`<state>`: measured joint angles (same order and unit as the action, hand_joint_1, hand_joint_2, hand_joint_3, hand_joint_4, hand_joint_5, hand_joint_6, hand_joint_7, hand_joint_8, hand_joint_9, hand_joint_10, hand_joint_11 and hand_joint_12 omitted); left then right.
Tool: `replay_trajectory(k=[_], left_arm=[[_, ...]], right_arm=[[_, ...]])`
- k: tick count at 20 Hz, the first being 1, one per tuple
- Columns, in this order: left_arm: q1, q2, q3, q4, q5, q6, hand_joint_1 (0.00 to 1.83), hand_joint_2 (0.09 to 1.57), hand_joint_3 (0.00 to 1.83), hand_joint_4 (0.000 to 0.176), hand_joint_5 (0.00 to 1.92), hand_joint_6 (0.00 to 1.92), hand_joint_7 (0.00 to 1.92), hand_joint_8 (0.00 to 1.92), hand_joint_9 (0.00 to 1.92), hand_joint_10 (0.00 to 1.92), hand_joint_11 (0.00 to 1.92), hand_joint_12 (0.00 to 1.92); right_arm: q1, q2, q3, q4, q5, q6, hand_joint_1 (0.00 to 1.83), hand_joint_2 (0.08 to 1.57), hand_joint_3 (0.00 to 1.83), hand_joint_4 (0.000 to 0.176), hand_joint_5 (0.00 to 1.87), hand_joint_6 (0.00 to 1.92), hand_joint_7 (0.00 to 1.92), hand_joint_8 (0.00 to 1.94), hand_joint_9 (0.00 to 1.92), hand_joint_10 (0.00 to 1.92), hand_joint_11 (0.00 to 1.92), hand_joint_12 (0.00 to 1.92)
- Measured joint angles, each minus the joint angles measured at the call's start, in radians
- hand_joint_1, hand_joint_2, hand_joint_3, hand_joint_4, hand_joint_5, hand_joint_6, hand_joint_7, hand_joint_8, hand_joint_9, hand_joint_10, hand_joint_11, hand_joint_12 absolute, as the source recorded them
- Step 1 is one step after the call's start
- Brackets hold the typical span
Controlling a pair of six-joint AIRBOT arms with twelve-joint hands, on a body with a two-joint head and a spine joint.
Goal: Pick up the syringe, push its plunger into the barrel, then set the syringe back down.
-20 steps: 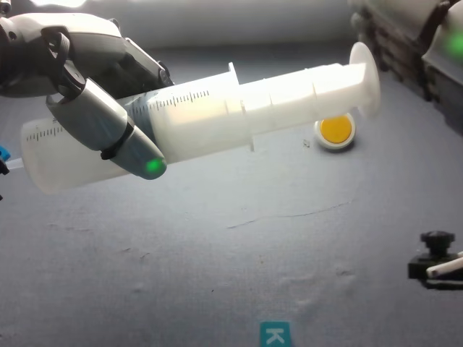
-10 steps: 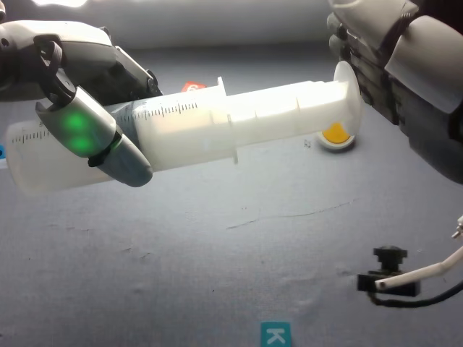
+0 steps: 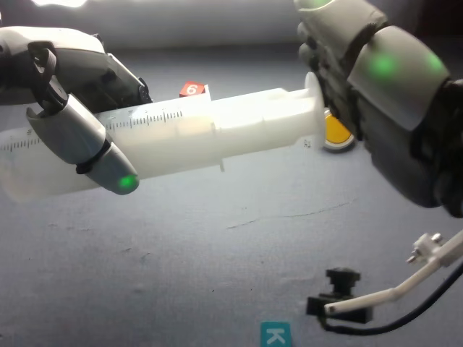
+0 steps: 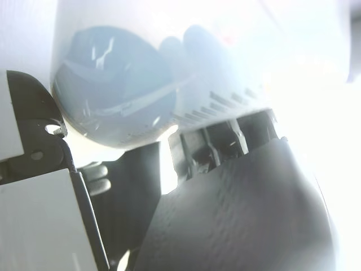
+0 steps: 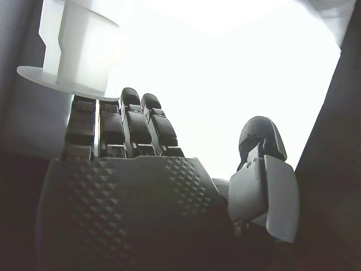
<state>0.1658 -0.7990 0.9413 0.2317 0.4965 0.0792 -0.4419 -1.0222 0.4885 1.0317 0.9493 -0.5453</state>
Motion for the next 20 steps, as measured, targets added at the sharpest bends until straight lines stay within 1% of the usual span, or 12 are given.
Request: replay_trajectory(k=[2, 3, 4, 5, 8, 12, 13, 15, 16, 20], left_arm=[[0.000, 0.000, 0.000, 0.007, 0.009, 0.006, 1.36, 1.15, 0.00, 0.000, 0.81, 1.42, 0.98, 0.86, 0.82, 1.21, 0.52, 1.36], [0.000, 0.000, 0.000, 0.012, 0.014, 0.007, 1.36, 1.15, 0.00, 0.000, 0.82, 1.40, 0.98, 0.87, 0.81, 1.23, 0.49, 1.38], [0.000, 0.002, 0.000, 0.014, 0.016, 0.008, 1.36, 1.14, 0.00, 0.000, 0.84, 1.35, 1.00, 0.83, 0.84, 1.21, 0.50, 1.37], [0.000, 0.005, 0.000, 0.014, 0.023, 0.008, 1.36, 1.15, 0.00, 0.000, 0.82, 1.42, 0.98, 0.84, 0.83, 1.19, 0.53, 1.35], [0.000, 0.006, 0.004, 0.020, 0.044, 0.018, 1.36, 1.15, 0.00, 0.000, 0.81, 1.45, 0.98, 0.88, 0.83, 1.16, 0.55, 1.33], [0.000, 0.006, 0.005, 0.022, 0.050, 0.018, 1.36, 1.15, 0.00, 0.000, 0.81, 1.43, 0.98, 0.86, 0.84, 1.18, 0.55, 1.34], [0.000, 0.006, 0.005, 0.021, 0.050, 0.018, 1.36, 1.14, 0.00, 0.000, 0.82, 1.40, 0.99, 0.84, 0.85, 1.18, 0.55, 1.33], [0.000, 0.006, 0.005, 0.023, 0.051, 0.020, 1.35, 1.16, 0.00, 0.000, 0.81, 1.44, 0.97, 0.88, 0.81, 1.19, 0.51, 1.34], [0.000, 0.006, 0.008, 0.023, 0.052, 0.021, 1.36, 1.15, 0.00, 0.000, 0.81, 1.43, 0.98, 0.87, 0.82, 1.19, 0.50, 1.33], [0.000, 0.006, 0.008, 0.032, 0.053, 0.021, 1.36, 1.14, 0.00, 0.000, 0.81, 1.41, 1.00, 0.87, 0.84, 1.17, 0.54, 1.34]], right_arm=[[0.000, -0.042, 0.000, 0.013, 0.027, -0.006, 0.00, 1.04, 0.00, 0.000, 0.00, 0.00, 0.00, 0.00, 0.00, 0.00, 0.00, 0.00], [0.000, -0.067, 0.001, 0.020, 0.046, -0.011, 0.00, 1.04, 0.00, 0.000, 0.00, 0.00, 0.00, 0.00, 0.00, 0.00, 0.00, 0.00], [0.000, -0.086, 0.003, 0.024, 0.059, -0.018, 0.00, 1.04, 0.00, 0.000, 0.00, 0.00, 0.00, 0.00, 0.00, 0.00, 0.00, 0.00], [0.001, -0.119, 0.007, 0.026, 0.079, -0.032, 0.00, 1.04, 0.00, 0.000, 0.00, 0.00, 0.00, 0.00, 0.00, 0.00, 0.00, 0.00], [0.009, -0.192, 0.011, 0.039, 0.120, -0.045, 0.00, 1.04, 0.00, 0.000, 0.00, 0.00, 0.00, 0.00, 0.00, 0.00, 0.00, 0.00], [0.019, -0.278, 0.026, 0.044, 0.162, -0.047, 0.00, 1.04, 0.00, 0.000, 0.00, 0.00, 0.00, 0.00, 0.00, 0.00, 0.00, 0.00], [0.027, -0.301, 0.026, 0.050, 0.172, -0.048, 0.00, 1.04, 0.00, 0.000, 0.00, 0.00, 0.00, 0.00, 0.00, 0.00, 0.00, 0.00], [0.042, -0.334, 0.026, 0.065, 0.185, -0.054, 0.00, 1.04, 0.00, 0.000, 0.00, 0.00, 0.00, 0.00, 0.00, 0.00, 0.00, 0.00], [0.047, -0.343, 0.026, 0.075, 0.192, -0.054, 0.00, 1.04, 0.00, 0.000, 0.00, 0.00, 0.00, 0.00, 0.00, 0.00, 0.00, 0.00], [0.057, -0.373, 0.029, 0.083, 0.226, -0.055, 0.00, 1.03, 0.00, 0.000, 0.01, 0.00, 0.00, 0.00, 0.00, 0.00, 0.00, 0.00]])
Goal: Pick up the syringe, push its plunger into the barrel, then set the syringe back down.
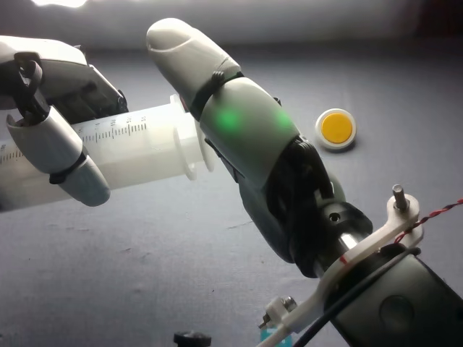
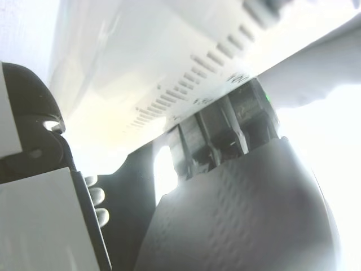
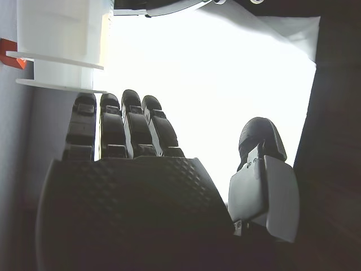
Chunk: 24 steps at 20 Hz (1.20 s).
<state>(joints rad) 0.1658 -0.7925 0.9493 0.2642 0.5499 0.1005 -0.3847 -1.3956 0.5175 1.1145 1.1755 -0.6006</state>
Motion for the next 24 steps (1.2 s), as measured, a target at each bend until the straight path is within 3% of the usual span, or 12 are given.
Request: replay_trajectory(k=[4, 6, 8, 10, 16, 21, 24], left_arm=[[0.000, 0.000, 0.000, -0.002, -0.004, -0.005, 1.37, 1.12, 0.00, 0.000, 0.87, 1.36, 1.07, 0.76, 0.88, 1.09, 0.50, 1.34], [0.000, 0.000, 0.000, -0.009, -0.019, -0.016, 1.36, 1.14, 0.00, 0.000, 0.83, 1.40, 1.03, 0.81, 0.84, 1.14, 0.49, 1.31], [0.000, -0.004, 0.000, -0.019, -0.047, -0.033, 1.36, 1.13, 0.00, 0.000, 0.86, 1.41, 1.05, 0.81, 0.87, 1.06, 0.51, 1.28], [0.000, -0.010, 0.000, -0.022, -0.072, -0.045, 1.37, 1.12, 0.00, 0.000, 0.88, 1.36, 1.07, 0.75, 0.87, 1.10, 0.52, 1.28], [-0.004, -0.016, -0.014, -0.024, -0.115, -0.054, 1.36, 1.14, 0.00, 0.000, 0.84, 1.42, 1.02, 0.86, 0.86, 1.11, 0.52, 1.33], [0.022, -0.016, -0.022, 0.049, -0.113, -0.056, 1.36, 1.14, 0.00, 0.000, 0.85, 1.40, 1.03, 0.84, 0.84, 1.14, 0.50, 1.37], [0.074, -0.035, -0.025, 0.083, -0.104, -0.056, 1.36, 1.13, 0.00, 0.000, 0.85, 1.42, 1.04, 0.82, 0.86, 1.10, 0.52, 1.34]], right_arm=[[0.000, 0.025, 0.000, -0.017, -0.027, -0.007, 0.00, 1.05, 0.01, 0.000, 0.00, 0.00, 0.00, 0.00, 0.00, 0.00, 0.00, 0.00], [0.000, 0.067, -0.007, -0.036, -0.058, -0.012, 0.00, 1.06, 0.01, 0.000, 0.01, 0.00, 0.00, 0.00, 0.00, 0.00, 0.00, 0.00], [0.010, 0.145, -0.013, -0.066, -0.116, -0.012, 0.00, 1.05, 0.00, 0.000, 0.00, 0.00, 0.00, 0.00, 0.00, 0.00, 0.00, 0.00], [0.031, 0.214, -0.017, -0.083, -0.175, -0.005, 0.00, 1.05, 0.00, 0.000, 0.00, 0.00, 0.00, 0.00, 0.00, 0.00, 0.00, 0.00], [0.102, 0.406, -0.022, -0.113, -0.291, 0.016, 0.00, 1.05, 0.00, 0.000, 0.00, 0.00, 0.00, 0.00, 0.00, 0.00, 0.00, 0.00], [0.057, 0.541, 0.027, -0.248, -0.316, 0.012, 0.00, 1.05, 0.00, 0.000, 0.00, 0.00, 0.00, 0.00, 0.00, 0.00, 0.00, 0.00], [0.011, 0.593, 0.062, -0.253, -0.391, 0.011, 0.00, 1.07, 0.01, 0.000, 0.00, 0.00, 0.00, 0.00, 0.00, 0.00, 0.00, 0.00]])
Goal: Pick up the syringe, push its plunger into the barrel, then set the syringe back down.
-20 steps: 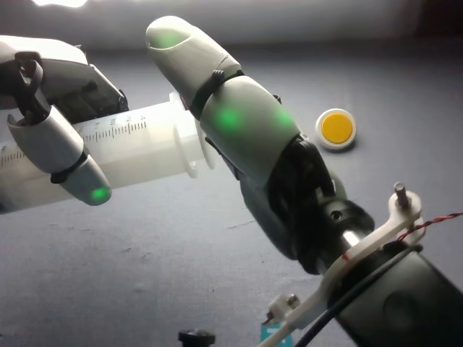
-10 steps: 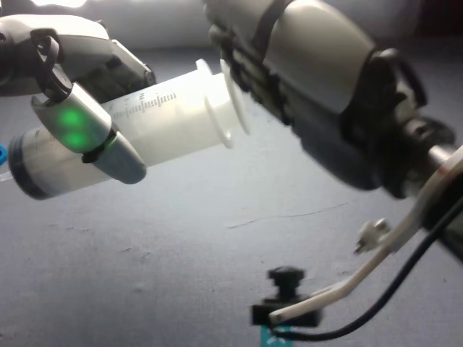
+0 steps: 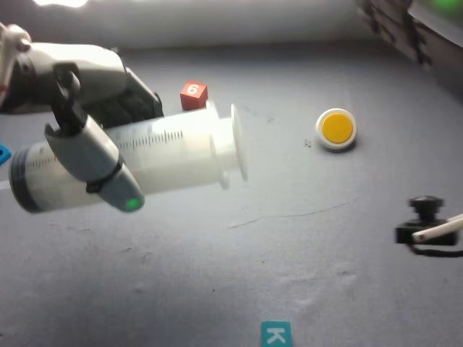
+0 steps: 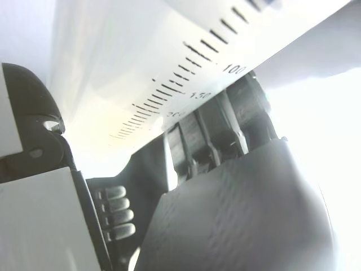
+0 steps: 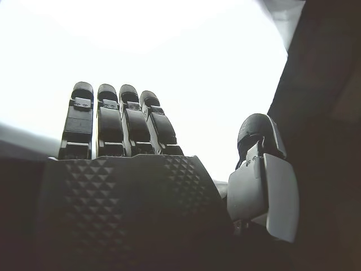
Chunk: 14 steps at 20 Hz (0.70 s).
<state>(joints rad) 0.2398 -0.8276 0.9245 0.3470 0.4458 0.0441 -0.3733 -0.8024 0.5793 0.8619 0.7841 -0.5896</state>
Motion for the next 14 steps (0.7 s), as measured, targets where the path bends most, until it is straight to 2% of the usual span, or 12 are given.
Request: replay_trajectory(k=[3, 4, 7, 8, 10, 13, 14], left_arm=[[0.066, -0.037, 0.017, 0.031, -0.005, -0.001, 1.37, 1.12, 0.00, 0.000, 0.88, 1.35, 1.06, 0.78, 0.87, 1.12, 0.49, 1.37], [0.088, -0.053, 0.029, 0.042, -0.010, -0.001, 1.36, 1.14, 0.00, 0.000, 0.84, 1.39, 1.01, 0.83, 0.84, 1.17, 0.52, 1.35], [0.143, -0.093, 0.068, 0.082, -0.016, -0.003, 1.36, 1.13, 0.00, 0.000, 0.85, 1.44, 1.00, 0.93, 0.88, 1.04, 0.55, 1.32], [0.156, -0.105, 0.080, 0.088, -0.018, -0.005, 1.37, 1.13, 0.00, 0.000, 0.86, 1.40, 1.02, 0.86, 0.88, 1.09, 0.56, 1.33], [0.177, -0.132, 0.113, 0.100, -0.012, -0.004, 1.36, 1.16, 0.00, 0.000, 0.81, 1.44, 0.95, 0.93, 0.82, 1.19, 0.55, 1.34], [0.188, -0.162, 0.157, 0.115, -0.014, -0.008, 1.37, 1.12, 0.00, 0.000, 0.89, 1.36, 1.03, 0.86, 0.88, 1.07, 0.55, 1.34], [0.192, -0.173, 0.170, 0.119, -0.016, -0.009, 1.36, 1.14, 0.00, 0.000, 0.83, 1.41, 0.97, 0.94, 0.84, 1.13, 0.55, 1.34]], right_arm=[[-0.039, 0.022, 0.064, -0.050, -0.035, -0.002, 0.00, 1.08, 0.01, 0.000, 0.00, 0.00, 0.00, 0.00, 0.00, 0.00, 0.00, 0.00], [-0.058, 0.023, 0.080, -0.063, -0.042, -0.001, 0.00, 1.08, 0.01, 0.000, 0.00, 0.00, 0.00, 0.00, 0.00, 0.00, 0.00, 0.00], [-0.093, 0.009, 0.120, -0.079, -0.100, 0.009, 0.00, 1.07, 0.00, 0.000, 0.00, 0.00, 0.00, 0.00, 0.00, 0.00, 0.00, 0.00], [-0.093, 0.003, 0.126, -0.078, -0.114, 0.009, 0.00, 1.07, 0.00, 0.000, 0.00, 0.00, 0.00, 0.00, 0.00, 0.00, 0.00, 0.00], [-0.091, 0.002, 0.128, -0.087, -0.123, 0.010, 0.00, 1.08, 0.00, 0.000, 0.00, 0.00, 0.00, 0.00, 0.00, 0.00, 0.00, 0.00], [-0.065, -0.006, 0.128, -0.090, -0.126, 0.010, 0.00, 1.08, 0.00, 0.000, 0.00, 0.00, 0.00, 0.00, 0.00, 0.00, 0.00, 0.00], [-0.065, -0.007, 0.128, -0.098, -0.122, 0.010, 0.00, 1.08, 0.00, 0.000, 0.00, 0.00, 0.00, 0.00, 0.00, 0.00, 0.00, 0.00]])
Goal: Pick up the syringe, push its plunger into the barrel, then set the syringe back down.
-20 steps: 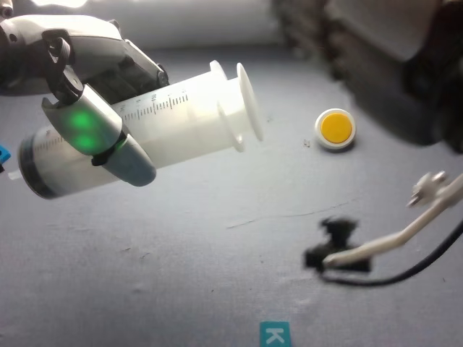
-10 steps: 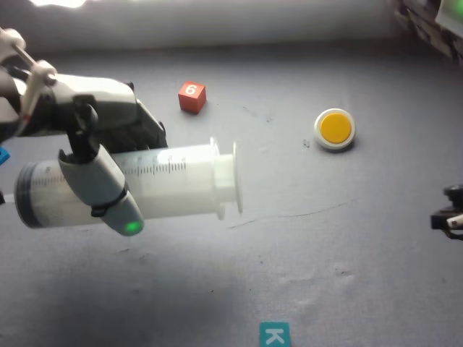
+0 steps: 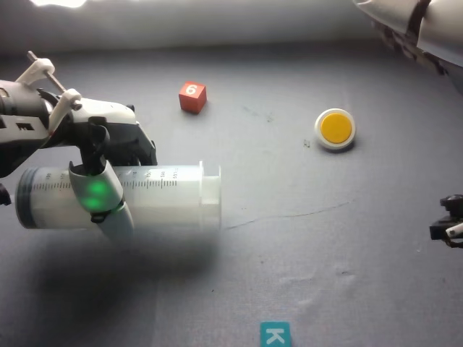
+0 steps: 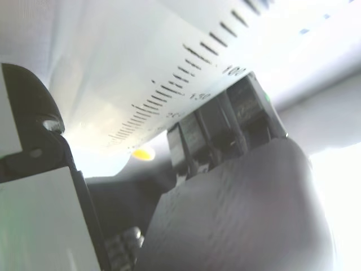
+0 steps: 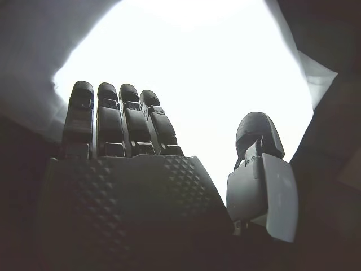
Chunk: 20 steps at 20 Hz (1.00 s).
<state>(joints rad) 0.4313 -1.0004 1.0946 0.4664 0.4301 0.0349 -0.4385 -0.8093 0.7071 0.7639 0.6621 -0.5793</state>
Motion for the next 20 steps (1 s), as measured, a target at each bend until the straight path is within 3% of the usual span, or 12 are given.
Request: replay_trajectory(k=[2, 3, 4, 5, 6, 7, 11, 14, 15, 16, 18, 20], left_arm=[[0.013, -0.013, 0.015, 0.005, -0.003, -0.002, 1.35, 1.17, 0.00, 0.000, 0.81, 1.46, 0.92, 0.97, 0.76, 1.23, 0.47, 1.35], [0.022, -0.014, 0.015, 0.006, -0.004, -0.002, 1.27, 1.12, 0.00, 0.000, 0.58, 0.87, 0.75, 0.56, 0.64, 0.78, 0.34, 1.29], [0.030, -0.017, 0.018, 0.003, -0.005, -0.003, 1.15, 1.09, 0.00, 0.000, 0.36, 0.37, 0.51, 0.20, 0.45, 0.42, 0.08, 1.31], [0.038, -0.024, 0.019, 0.004, -0.003, -0.002, 0.82, 0.93, 0.00, 0.000, 0.07, 0.07, 0.10, 0.04, 0.09, 0.08, 0.02, 0.45], [0.043, -0.027, 0.019, 0.003, -0.010, -0.001, 0.68, 0.84, 0.00, 0.000, 0.01, 0.01, 0.02, 0.01, 0.02, 0.02, 0.00, 0.09], [0.043, -0.032, 0.021, 0.005, -0.021, -0.006, 0.58, 0.79, 0.00, 0.000, 0.00, 0.00, 0.00, 0.00, 0.00, 0.00, 0.00, 0.00], [0.043, -0.032, 0.002, -0.006, -0.032, -0.006, 0.64, 0.80, 0.00, 0.000, 0.00, 0.00, 0.00, 0.00, 0.00, 0.00, 0.00, 0.00], [0.037, -0.032, 0.000, -0.002, -0.029, -0.006, 0.60, 0.81, 0.00, 0.000, 0.00, 0.00, 0.00, 0.00, 0.00, 0.00, 0.00, 0.00], [0.027, -0.029, -0.001, 0.009, -0.035, -0.006, 0.48, 0.80, 0.00, 0.000, 0.00, 0.00, 0.00, 0.00, 0.00, 0.00, 0.00, 0.00], [0.019, -0.023, -0.005, 0.027, -0.045, -0.006, 0.48, 0.80, 0.00, 0.000, 0.00, 0.00, 0.00, 0.00, 0.00, 0.00, 0.00, 0.00], [0.007, -0.004, -0.008, 0.105, -0.117, -0.007, 0.39, 0.80, 0.00, 0.000, 0.00, 0.00, 0.00, 0.00, 0.00, 0.00, 0.00, 0.00], [-0.005, 0.044, -0.015, 0.261, -0.280, -0.006, 0.31, 0.85, 0.00, 0.000, 0.00, 0.00, 0.00, 0.00, 0.00, 0.00, 0.00, 0.00]], right_arm=[[-0.007, -0.006, 0.000, 0.001, -0.002, -0.001, 0.00, 1.08, 0.00, 0.000, 0.00, 0.00, 0.00, 0.00, 0.00, 0.00, 0.00, 0.00], [-0.009, -0.008, 0.000, -0.003, -0.003, -0.001, 0.00, 1.08, 0.00, 0.000, 0.00, 0.00, 0.00, 0.00, 0.00, 0.00, 0.00, 0.00], [-0.009, -0.010, 0.000, -0.003, -0.002, 0.000, 0.00, 1.08, 0.00, 0.000, 0.00, 0.00, 0.00, 0.00, 0.00, 0.00, 0.00, 0.00], [-0.009, -0.010, 0.000, -0.005, 0.003, 0.000, 0.00, 1.08, 0.00, 0.000, 0.00, 0.00, 0.00, 0.00, 0.00, 0.00, 0.00, 0.00], [-0.009, -0.010, 0.000, -0.008, 0.007, 0.000, 0.00, 1.08, 0.01, 0.000, 0.00, 0.00, 0.00, 0.00, 0.00, 0.00, 0.00, 0.00], [-0.009, -0.012, 0.000, -0.012, 0.010, 0.000, 0.00, 1.07, 0.00, 0.000, 0.00, 0.00, 0.00, 0.00, 0.00, 0.00, 0.00, 0.00], [-0.009, -0.014, -0.005, -0.014, 0.019, -0.001, 0.00, 1.08, 0.00, 0.000, 0.01, 0.01, 0.00, 0.00, 0.00, 0.00, 0.00, 0.00], [-0.009, -0.014, -0.017, -0.031, 0.027, 0.000, 0.00, 1.08, 0.00, 0.000, 0.00, 0.00, 0.00, 0.00, 0.00, 0.00, 0.00, 0.00], [-0.009, -0.014, -0.018, -0.034, 0.029, 0.000, 0.00, 1.08, 0.00, 0.000, 0.00, 0.00, 0.00, 0.00, 0.00, 0.00, 0.00, 0.00], [-0.009, -0.015, -0.018, -0.035, 0.029, 0.000, 0.00, 1.08, 0.00, 0.000, 0.00, 0.00, 0.00, 0.00, 0.00, 0.00, 0.00, 0.00], [-0.009, -0.016, -0.018, -0.033, 0.029, 0.000, 0.00, 1.09, 0.00, 0.000, 0.00, 0.00, 0.00, 0.00, 0.00, 0.00, 0.00, 0.00], [-0.009, -0.016, -0.018, -0.055, 0.029, -0.001, 0.00, 1.07, 0.00, 0.000, 0.02, 0.01, 0.00, 0.00, 0.00, 0.00, 0.00, 0.00]])
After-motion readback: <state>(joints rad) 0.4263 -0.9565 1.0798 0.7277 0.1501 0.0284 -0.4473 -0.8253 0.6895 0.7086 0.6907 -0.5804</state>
